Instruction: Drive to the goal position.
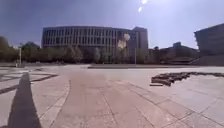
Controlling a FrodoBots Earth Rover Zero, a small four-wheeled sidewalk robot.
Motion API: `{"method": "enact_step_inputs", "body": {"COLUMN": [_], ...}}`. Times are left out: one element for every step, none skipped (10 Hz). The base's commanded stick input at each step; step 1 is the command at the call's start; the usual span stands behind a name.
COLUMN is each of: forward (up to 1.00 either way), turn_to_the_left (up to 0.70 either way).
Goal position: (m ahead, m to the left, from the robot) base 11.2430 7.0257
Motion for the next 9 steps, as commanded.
{"method": "enact_step_inputs", "body": {"forward": [0.85,0.85,0.85,0.85,0.85,0.85,0.85,0.85,0.85], "turn_to_the_left": [0.02,0.05,0.13,0.29,0.34,0.34,0.21,0.04,0.0]}}
